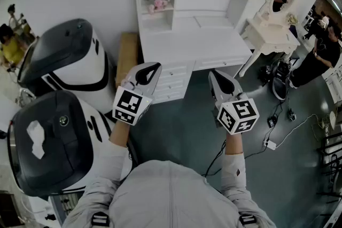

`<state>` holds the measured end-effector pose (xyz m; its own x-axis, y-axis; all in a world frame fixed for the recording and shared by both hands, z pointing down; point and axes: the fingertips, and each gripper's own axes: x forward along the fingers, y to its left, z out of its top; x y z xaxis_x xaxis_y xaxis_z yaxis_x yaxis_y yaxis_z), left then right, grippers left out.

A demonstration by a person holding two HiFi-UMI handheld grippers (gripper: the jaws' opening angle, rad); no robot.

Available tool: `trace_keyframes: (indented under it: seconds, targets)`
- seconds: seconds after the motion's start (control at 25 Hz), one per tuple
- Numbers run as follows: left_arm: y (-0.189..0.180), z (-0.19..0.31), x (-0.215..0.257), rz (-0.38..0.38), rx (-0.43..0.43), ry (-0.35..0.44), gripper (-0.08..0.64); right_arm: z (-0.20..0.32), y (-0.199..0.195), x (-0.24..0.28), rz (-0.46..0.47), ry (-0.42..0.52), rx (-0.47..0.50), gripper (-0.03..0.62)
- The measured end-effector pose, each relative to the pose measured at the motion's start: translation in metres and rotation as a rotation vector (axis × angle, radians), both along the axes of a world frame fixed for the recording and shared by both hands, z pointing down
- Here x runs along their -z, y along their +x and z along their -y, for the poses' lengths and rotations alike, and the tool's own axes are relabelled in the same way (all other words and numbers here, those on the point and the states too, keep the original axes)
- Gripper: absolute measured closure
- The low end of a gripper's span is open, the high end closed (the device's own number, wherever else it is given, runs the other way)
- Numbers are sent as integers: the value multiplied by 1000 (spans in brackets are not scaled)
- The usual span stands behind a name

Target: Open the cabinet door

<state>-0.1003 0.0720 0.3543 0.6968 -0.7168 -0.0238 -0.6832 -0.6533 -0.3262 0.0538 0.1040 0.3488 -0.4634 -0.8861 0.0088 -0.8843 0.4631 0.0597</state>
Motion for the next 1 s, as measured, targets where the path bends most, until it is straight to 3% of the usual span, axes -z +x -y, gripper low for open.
trace_keyframes:
  seconds: [0.32, 0.8, 1.0]
  targets:
    - [8, -4, 3, 2, 9, 2, 542, -6, 4, -1, 10, -12, 44, 592]
    - [39, -20, -10, 27, 63, -24, 541, -14, 48, -9, -2, 9, 63, 592]
    - [60, -25, -16, 54, 62, -57, 541, -9, 57, -15, 57, -11, 133, 592]
